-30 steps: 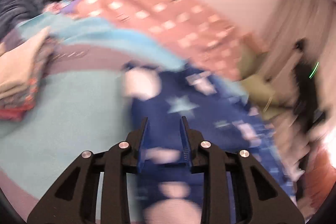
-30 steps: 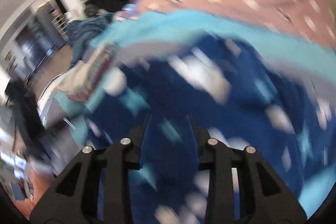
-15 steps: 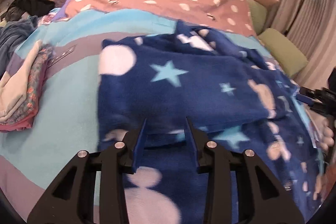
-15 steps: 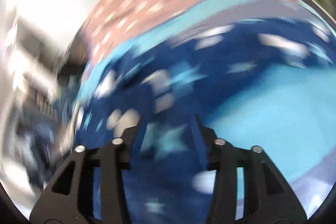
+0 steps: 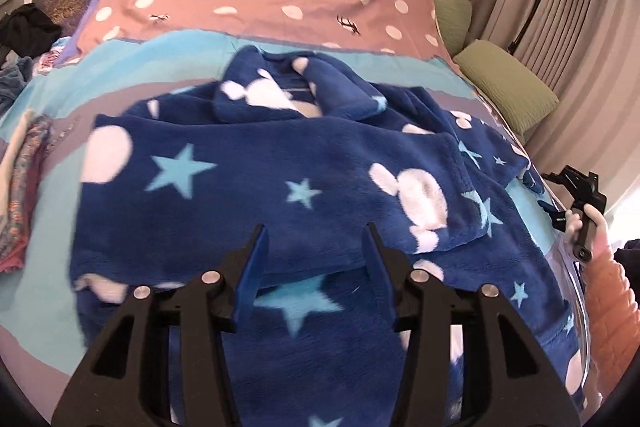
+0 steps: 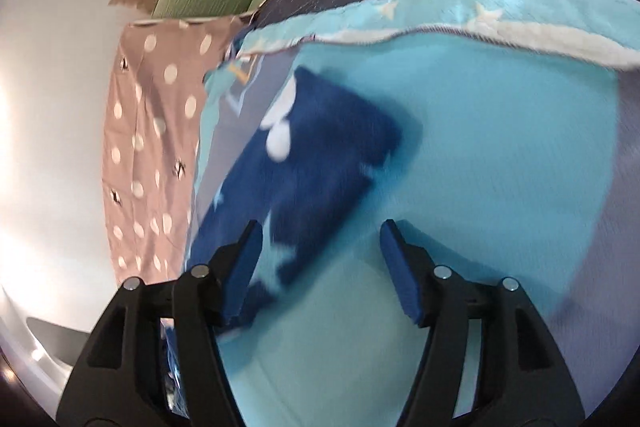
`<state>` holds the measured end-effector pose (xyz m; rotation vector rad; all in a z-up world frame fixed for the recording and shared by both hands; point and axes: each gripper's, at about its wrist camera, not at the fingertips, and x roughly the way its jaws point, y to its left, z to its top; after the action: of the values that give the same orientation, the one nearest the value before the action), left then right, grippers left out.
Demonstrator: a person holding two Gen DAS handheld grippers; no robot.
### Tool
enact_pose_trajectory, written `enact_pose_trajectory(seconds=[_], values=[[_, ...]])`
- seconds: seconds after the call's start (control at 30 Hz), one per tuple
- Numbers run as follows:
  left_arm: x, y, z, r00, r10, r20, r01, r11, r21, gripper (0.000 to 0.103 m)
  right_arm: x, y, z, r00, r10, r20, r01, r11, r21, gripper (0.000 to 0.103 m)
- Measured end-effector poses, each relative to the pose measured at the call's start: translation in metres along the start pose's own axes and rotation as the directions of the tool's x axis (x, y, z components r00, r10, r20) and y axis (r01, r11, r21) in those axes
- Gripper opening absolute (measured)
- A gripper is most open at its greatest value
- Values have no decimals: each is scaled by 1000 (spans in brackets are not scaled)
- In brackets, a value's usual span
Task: Fold small clothes
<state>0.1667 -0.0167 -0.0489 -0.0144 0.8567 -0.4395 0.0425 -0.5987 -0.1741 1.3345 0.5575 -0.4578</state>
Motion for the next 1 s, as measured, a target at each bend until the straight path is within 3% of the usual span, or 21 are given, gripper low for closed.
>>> enact_pose_trajectory(seconds=[0.1, 0.17, 0.23, 0.33, 0.47, 0.53, 0.6, 0.67, 0.73, 0.77, 0.87, 1.0], values=[[13, -11, 4, 1000, 1, -2, -1, 1000, 7, 49, 7, -2, 17, 999, -7, 48, 7, 1000, -6, 63], [22, -14, 8, 1000, -8, -4, 8, 1000, -1, 49, 13, 0, 23, 996, -16, 84, 16, 1000, -1, 57], [30, -16, 10, 1000, -23, -7, 23, 1000, -13, 49, 16, -4, 31, 996, -24, 91, 24, 1000, -3, 12], [46, -19, 11, 998, -48, -28, 47, 998, -35, 49, 14, 6, 30, 995, 35, 89, -35, 999, -2, 11], [54, -20, 7, 998, -57, -28, 56, 998, -35, 49, -10, 78, 10, 977, 208, 53, -196, 964, -180, 11], [52, -17, 7, 997, -75, -18, 74, 996, -55, 49, -22, 122, -12, 964, 266, 14, -250, 921, -299, 11], [48, -12, 7, 995, -100, -2, 99, 992, -84, 49, -37, 172, -50, 939, 339, -56, -330, 846, -419, 11], [40, -6, 7, 993, -117, 16, 118, 987, -108, 49, -48, 221, -105, 905, 392, -166, -417, 736, -534, 12], [29, 4, 6, 988, -145, 46, 150, 978, -146, 49, -51, 252, -159, 879, 395, -265, -470, 634, -614, 15], [24, 9, 6, 985, -163, 60, 170, 971, -167, 49, -46, 265, -191, 867, 380, -322, -494, 582, -645, 16], [10, 33, 2, 968, -225, 106, 245, 938, -246, 52, -27, 267, -270, 843, 274, -463, -536, 499, -681, 17], [5, 47, -1, 949, -287, 129, 313, 904, -291, 53, 18, 243, -337, 854, 44, -519, -475, 473, -742, 17]])
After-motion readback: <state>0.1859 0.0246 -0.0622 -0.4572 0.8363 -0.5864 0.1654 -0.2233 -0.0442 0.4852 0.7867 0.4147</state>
